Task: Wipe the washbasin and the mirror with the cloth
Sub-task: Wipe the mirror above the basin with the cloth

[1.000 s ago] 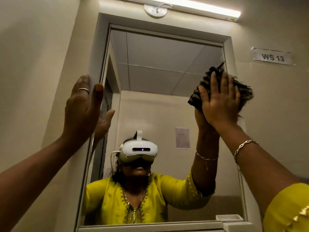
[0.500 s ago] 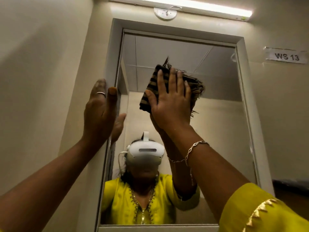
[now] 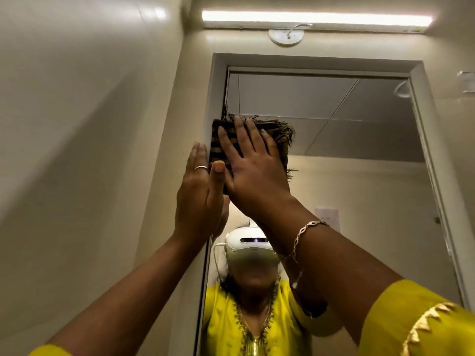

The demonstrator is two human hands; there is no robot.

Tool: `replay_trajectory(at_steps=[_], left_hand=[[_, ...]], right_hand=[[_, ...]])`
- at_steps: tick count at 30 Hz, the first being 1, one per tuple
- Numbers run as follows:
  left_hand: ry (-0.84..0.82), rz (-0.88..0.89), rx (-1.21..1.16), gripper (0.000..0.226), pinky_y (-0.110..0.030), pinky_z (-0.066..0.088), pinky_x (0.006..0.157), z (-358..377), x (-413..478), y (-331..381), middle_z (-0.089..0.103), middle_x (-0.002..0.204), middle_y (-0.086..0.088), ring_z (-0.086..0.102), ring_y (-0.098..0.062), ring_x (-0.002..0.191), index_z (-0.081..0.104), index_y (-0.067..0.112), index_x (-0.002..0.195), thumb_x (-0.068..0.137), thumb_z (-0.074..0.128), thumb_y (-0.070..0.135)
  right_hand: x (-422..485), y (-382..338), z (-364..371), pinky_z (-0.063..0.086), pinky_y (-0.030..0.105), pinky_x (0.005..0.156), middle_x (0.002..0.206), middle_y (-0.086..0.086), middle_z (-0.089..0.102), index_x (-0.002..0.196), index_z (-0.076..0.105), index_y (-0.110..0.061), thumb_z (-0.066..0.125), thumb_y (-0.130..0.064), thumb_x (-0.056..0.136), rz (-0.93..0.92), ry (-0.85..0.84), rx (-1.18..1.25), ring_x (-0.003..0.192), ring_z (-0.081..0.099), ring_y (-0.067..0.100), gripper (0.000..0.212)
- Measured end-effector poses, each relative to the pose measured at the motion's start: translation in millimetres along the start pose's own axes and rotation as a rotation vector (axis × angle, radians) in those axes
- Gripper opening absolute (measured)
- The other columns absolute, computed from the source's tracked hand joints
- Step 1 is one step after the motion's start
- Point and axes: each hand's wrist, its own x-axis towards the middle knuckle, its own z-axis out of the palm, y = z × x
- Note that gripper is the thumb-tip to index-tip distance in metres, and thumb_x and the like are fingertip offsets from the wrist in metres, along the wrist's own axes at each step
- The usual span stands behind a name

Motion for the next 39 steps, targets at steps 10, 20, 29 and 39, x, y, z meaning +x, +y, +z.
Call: replay_trajectory(at_steps=[10, 20, 29, 39], left_hand=[[-0.026, 0.0, 0.249, 0.112, -0.026, 0.02, 0.108, -1, -3, 9, 0.019, 0.152, -0.017, 0.017, -0.025, 0.142, 0.018, 0.001, 0.142, 0.068, -0.007, 0.081], [-0.063, -0.016, 0.192, 0.128, -0.025, 0.016, 0.107, -4, -5, 18, 0.02, 0.151, -0.019, 0.017, -0.028, 0.141, 0.02, -0.002, 0.141, 0.057, -0.003, 0.092], [-0.081, -0.015, 0.166, 0.128, -0.031, 0.019, 0.109, -5, -11, 18, 0.024, 0.149, -0.024, 0.021, -0.032, 0.14, 0.022, -0.006, 0.14, 0.059, 0.002, 0.092], [-0.051, -0.048, 0.051, 0.121, -0.038, 0.023, 0.112, -9, -14, 13, 0.03, 0.147, -0.022, 0.027, -0.032, 0.137, 0.027, -0.004, 0.138, 0.063, 0.007, 0.089]], right_hand=[[-34, 46, -10, -0.009, 0.029, 0.111, 0.157, 0.005, 0.009, 0.146, 0.013, -0.028, 0.024, -0.054, 0.093, -0.041, 0.04, 0.0, 0.145, 0.003, 0.022, 0.06], [-87, 144, -36, 0.005, 0.04, 0.116, 0.156, 0.003, 0.011, 0.146, 0.011, -0.029, 0.004, -0.064, 0.087, 0.121, 0.007, -0.067, 0.144, 0.005, 0.021, 0.069], [-109, 195, -51, 0.006, 0.039, 0.114, 0.156, 0.004, 0.011, 0.145, 0.008, -0.031, 0.0, -0.069, 0.084, 0.273, 0.038, -0.116, 0.144, 0.008, 0.023, 0.072], [-109, 147, -30, 0.005, 0.043, 0.115, 0.156, 0.013, 0.011, 0.147, 0.013, -0.023, 0.004, -0.059, 0.083, 0.575, 0.141, -0.111, 0.144, 0.007, 0.03, 0.074]])
